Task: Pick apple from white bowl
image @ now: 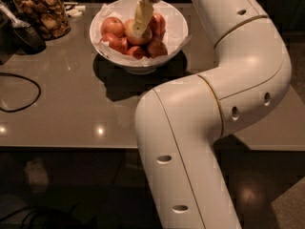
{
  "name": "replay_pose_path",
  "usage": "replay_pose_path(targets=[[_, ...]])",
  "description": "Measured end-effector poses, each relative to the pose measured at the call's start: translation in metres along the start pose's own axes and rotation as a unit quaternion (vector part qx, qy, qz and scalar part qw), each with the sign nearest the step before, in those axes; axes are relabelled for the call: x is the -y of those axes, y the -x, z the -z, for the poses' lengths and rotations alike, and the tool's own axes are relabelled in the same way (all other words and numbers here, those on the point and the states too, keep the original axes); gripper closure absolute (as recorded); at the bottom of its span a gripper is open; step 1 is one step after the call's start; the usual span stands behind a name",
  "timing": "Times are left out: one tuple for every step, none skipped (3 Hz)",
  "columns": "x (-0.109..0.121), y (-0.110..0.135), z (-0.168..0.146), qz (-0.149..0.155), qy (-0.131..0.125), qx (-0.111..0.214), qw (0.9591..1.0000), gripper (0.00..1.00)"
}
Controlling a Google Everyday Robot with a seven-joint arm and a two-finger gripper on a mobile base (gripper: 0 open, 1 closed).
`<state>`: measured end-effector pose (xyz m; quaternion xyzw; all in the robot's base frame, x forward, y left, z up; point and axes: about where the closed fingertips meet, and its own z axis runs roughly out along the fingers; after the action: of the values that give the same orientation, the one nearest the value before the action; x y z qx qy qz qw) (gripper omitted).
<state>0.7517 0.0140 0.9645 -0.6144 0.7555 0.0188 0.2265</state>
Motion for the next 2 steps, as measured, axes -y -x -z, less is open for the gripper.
replay_pose_path(targets=[[0.0003, -0.0018, -0.006, -0.006, 0.004, -0.003, 1.0, 0.28], [-0.0002, -0.0032, -0.0118, -0.01, 0.009, -0.005, 0.9999, 0.33]])
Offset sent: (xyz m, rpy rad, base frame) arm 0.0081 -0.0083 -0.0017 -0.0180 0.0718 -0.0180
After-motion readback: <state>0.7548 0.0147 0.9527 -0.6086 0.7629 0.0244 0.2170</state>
